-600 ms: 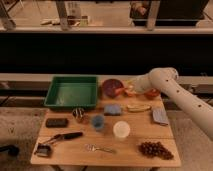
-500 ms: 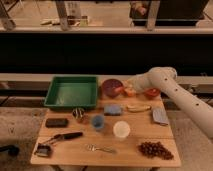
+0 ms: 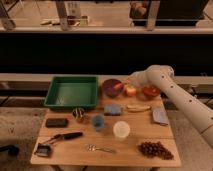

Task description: Place pepper in purple bowl

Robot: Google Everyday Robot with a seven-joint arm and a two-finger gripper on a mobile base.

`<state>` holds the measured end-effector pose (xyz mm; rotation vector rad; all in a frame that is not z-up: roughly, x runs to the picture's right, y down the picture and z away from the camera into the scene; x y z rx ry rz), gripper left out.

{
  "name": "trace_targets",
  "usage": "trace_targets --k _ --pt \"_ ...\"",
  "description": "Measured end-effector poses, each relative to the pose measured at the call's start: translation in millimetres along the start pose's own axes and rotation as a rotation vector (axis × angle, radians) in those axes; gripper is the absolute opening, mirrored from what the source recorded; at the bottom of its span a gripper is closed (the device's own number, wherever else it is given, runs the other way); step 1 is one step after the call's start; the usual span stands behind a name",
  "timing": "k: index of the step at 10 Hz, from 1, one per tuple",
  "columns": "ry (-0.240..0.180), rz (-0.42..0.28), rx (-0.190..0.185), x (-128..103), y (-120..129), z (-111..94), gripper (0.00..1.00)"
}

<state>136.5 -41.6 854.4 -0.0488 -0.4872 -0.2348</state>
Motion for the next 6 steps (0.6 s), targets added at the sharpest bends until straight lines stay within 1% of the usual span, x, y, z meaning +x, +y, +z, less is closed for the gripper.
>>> trace_targets --k 4,6 --pt "-0.054 -0.041 0.016 -34 -13 16 0.03" --pt "-0.071 -0.059 0.018 -44 -17 22 0.03"
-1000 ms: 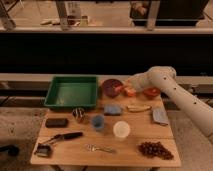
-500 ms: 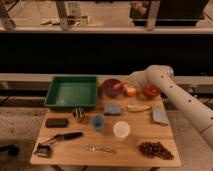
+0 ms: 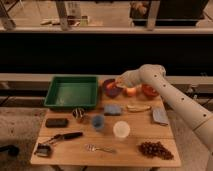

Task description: Place pepper in purple bowl

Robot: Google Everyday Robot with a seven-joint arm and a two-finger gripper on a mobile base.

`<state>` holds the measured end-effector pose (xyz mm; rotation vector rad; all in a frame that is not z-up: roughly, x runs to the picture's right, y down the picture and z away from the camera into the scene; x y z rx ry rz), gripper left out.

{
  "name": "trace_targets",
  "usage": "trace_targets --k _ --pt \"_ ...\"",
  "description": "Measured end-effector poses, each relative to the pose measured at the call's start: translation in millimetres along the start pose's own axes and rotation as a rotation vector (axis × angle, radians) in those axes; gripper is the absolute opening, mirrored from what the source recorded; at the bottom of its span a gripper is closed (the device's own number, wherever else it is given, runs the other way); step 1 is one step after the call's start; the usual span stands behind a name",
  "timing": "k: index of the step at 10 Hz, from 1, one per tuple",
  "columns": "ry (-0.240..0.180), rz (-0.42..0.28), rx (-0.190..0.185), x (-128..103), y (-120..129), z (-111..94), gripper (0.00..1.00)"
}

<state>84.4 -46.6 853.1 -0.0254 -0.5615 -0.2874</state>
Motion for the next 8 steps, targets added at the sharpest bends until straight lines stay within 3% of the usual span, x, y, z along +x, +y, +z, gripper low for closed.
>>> trace_targets --k 2,8 --pt "-0.017 -0.013 -0.001 -4 -3 11 0.03" --pt "-0.015 -0.023 0.025 12 -6 27 0.03"
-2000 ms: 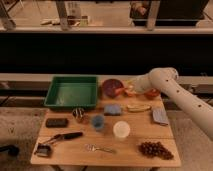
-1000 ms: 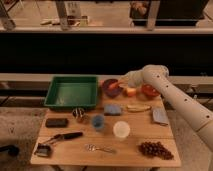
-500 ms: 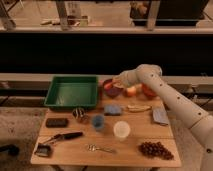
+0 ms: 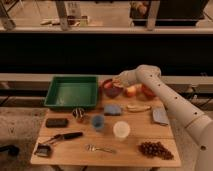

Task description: Place pepper in purple bowl

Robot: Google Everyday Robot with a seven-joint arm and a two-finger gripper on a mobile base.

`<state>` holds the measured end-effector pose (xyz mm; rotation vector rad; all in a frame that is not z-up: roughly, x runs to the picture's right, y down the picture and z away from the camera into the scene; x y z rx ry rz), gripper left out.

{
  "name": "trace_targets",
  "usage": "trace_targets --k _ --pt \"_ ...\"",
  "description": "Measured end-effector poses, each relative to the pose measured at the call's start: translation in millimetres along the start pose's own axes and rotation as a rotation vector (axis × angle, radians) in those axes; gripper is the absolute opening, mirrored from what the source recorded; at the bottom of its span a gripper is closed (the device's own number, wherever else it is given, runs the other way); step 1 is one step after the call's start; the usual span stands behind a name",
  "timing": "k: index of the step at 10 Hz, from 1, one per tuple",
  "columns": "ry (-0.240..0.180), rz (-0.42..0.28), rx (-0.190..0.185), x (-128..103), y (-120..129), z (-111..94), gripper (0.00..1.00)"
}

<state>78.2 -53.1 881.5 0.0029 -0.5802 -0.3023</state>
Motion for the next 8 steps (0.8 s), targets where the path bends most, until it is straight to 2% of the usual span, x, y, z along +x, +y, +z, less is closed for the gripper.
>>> trace_targets --k 3,5,8 --pt "-0.001 -0.018 0.016 -1 -9 7 0.04" --pt "-0.005 -0.02 0.017 -1 -13 8 0.17" --pt "-0.014 -0.015 0.005 -7 -18 16 0.49"
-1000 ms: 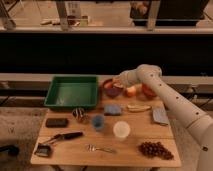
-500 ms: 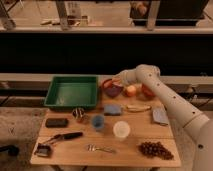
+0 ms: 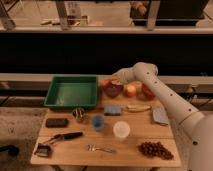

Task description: Place pepper in purple bowl

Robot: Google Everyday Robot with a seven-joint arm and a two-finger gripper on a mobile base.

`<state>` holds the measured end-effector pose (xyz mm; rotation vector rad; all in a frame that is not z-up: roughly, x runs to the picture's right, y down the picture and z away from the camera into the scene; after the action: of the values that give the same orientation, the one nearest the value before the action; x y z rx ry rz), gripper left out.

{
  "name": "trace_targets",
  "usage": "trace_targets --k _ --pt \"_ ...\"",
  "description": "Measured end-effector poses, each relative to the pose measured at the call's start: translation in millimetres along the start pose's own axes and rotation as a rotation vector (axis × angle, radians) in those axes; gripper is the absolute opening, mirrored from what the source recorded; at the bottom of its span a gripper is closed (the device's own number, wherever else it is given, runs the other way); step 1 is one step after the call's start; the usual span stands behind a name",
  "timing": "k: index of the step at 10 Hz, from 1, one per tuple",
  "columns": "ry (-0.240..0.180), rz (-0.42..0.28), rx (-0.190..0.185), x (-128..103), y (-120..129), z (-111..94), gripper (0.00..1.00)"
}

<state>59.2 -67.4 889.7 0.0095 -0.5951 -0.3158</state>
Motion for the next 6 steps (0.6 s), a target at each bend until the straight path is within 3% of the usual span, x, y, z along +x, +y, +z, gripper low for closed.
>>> trace_targets --k 3,6 --pt "0.014 0.013 0.002 4.1 0.1 0.7 0.76" --pt "0.034 0.023 0.004 7.3 -0.2 1.9 0.8"
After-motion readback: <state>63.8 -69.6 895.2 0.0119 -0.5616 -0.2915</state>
